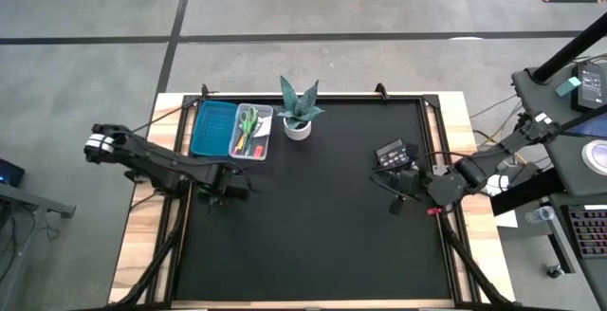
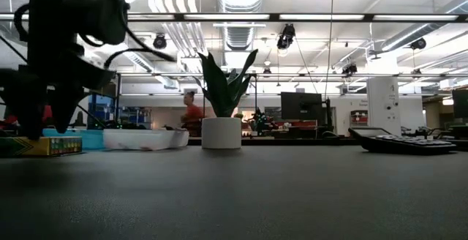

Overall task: Pack school essentials
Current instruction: Put the box of crayons into the blue supply box

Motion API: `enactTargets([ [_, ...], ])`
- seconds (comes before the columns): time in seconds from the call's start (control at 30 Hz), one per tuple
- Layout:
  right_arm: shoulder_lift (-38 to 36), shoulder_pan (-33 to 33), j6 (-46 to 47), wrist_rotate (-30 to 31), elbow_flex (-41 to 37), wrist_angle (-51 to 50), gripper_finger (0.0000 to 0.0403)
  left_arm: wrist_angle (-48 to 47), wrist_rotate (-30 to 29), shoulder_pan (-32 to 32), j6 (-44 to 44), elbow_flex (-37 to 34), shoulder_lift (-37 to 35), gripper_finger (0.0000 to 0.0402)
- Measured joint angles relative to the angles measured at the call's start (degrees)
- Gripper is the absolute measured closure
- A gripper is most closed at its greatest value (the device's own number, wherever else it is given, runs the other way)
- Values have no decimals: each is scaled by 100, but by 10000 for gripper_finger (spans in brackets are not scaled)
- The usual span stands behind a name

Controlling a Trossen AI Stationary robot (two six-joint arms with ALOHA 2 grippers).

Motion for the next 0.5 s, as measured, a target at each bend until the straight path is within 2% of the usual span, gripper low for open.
enactTargets([
  [0.27,-29,-16,-105,-7,0,-74,394,108,-235,11,-148,3,708,169],
  [0.37,-43,-14,-99,-6,0,-84,394,177,-253,9,-149,26,956,205],
  [0.5,-44,-13,-59,-7,0,-150,394,138,-221,8,-130,101,1176,282],
])
